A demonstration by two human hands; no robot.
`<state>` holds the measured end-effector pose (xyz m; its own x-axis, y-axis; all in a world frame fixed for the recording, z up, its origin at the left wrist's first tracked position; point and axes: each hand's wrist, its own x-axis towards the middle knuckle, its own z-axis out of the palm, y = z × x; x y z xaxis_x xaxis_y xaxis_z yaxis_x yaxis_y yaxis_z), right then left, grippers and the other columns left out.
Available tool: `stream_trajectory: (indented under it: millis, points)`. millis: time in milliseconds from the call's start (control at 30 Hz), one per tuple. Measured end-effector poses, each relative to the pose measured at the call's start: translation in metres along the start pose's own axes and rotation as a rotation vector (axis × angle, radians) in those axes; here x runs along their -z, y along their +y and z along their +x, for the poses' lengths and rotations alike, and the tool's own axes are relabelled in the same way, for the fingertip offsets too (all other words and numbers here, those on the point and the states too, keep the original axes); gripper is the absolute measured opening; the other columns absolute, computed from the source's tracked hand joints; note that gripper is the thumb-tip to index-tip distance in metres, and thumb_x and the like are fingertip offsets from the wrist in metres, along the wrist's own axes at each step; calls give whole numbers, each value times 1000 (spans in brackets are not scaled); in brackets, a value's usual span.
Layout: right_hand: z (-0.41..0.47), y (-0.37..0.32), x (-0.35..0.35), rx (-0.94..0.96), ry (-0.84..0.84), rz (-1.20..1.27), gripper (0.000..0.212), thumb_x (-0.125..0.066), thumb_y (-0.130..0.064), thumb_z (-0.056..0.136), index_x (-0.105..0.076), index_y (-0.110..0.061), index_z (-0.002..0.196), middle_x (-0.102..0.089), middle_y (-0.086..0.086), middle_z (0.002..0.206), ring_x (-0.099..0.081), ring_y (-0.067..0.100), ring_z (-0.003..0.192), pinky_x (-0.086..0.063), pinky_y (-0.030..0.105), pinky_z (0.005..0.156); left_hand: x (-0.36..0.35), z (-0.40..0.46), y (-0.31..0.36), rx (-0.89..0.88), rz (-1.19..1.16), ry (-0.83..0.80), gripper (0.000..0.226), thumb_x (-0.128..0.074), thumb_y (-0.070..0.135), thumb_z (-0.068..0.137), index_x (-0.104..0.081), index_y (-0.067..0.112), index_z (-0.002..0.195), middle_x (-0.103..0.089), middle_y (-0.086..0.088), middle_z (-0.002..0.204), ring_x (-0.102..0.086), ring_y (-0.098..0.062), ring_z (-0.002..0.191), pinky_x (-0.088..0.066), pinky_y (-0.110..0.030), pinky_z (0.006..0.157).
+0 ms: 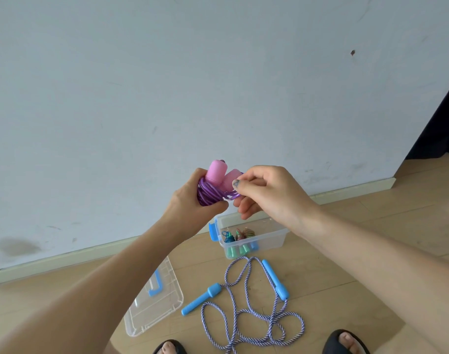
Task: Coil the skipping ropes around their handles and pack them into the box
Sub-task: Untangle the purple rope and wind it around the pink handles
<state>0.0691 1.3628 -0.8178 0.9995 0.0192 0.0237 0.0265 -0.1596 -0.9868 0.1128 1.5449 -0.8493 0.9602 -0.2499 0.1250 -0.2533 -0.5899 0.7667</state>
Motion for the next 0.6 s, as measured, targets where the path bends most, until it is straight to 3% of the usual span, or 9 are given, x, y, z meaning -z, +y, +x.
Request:
stream_trajectory:
  millis: [267, 467, 600]
  points:
    - [-1, -4, -3, 18, -48, -13, 15, -73, -11, 87, -66, 1, 91, -71, 15, 70, -67, 24, 58, -58, 33, 60, -5, -4, 12, -91, 171, 56, 40, -77, 29, 73, -47, 34, 98, -62, 6, 75, -59, -14, 68, -50, -34, 58]
    - [-6, -10, -2, 117, -15, -184, 15, -73, -16, 88, -62, -6, 89, -70, 6, 64, -63, 17, 48, -51, 23, 52, -2, -7, 18, -73, 68, -39, 48, -80, 23, 68, -53, 38, 105, -66, 6, 84, -63, -15, 75, -55, -34, 64]
    - [-8, -15, -4, 186, 68, -305, 22, -72, -23, 88, -58, -8, 82, -62, 4, 54, -49, 5, 35, -36, 10, 43, 1, -9, 22, -107, -26, -80, 59, -78, 11, 66, -54, 40, 111, -65, 7, 87, -62, -15, 79, -55, -37, 67]
